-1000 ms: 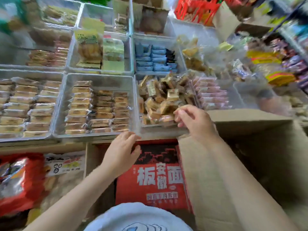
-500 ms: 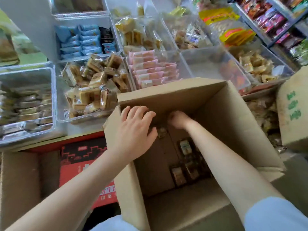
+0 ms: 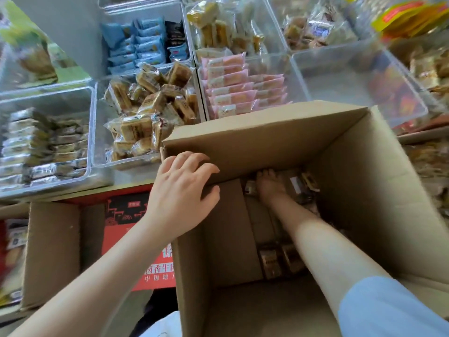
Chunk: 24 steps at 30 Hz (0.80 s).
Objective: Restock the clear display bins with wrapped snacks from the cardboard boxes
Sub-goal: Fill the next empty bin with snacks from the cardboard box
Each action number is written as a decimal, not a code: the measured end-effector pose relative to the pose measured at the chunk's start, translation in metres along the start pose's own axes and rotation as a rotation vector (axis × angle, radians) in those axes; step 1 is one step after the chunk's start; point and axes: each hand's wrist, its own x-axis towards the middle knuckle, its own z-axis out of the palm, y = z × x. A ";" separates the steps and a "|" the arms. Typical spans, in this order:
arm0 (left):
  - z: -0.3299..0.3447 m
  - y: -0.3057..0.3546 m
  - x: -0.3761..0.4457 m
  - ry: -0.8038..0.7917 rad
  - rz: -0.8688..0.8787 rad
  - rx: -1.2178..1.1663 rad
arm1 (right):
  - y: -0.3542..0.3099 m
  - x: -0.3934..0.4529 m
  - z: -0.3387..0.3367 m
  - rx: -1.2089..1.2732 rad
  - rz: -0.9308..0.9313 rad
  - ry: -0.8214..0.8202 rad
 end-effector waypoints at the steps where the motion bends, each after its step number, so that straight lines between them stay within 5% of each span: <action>1: 0.000 0.000 0.000 -0.002 0.000 -0.007 | 0.005 -0.005 -0.010 0.063 0.036 -0.027; 6: -0.006 0.002 -0.003 0.028 -0.011 -0.147 | 0.028 -0.056 -0.085 0.739 0.016 -0.444; 10: -0.023 -0.003 -0.011 0.040 -0.054 -0.583 | 0.019 -0.125 -0.141 1.288 -0.313 -0.679; 13: -0.042 -0.019 -0.023 0.028 -0.078 -0.998 | -0.013 -0.171 -0.173 1.424 -0.533 -0.626; 16: -0.067 -0.049 -0.037 0.019 -0.217 -1.314 | -0.064 -0.196 -0.197 1.420 -0.565 -0.539; 21: -0.086 -0.135 -0.070 0.099 -0.358 -1.434 | -0.164 -0.201 -0.218 1.240 -0.442 -0.159; 24: -0.083 -0.196 -0.093 0.129 -0.419 -1.376 | -0.228 -0.194 -0.219 1.108 -0.437 -0.073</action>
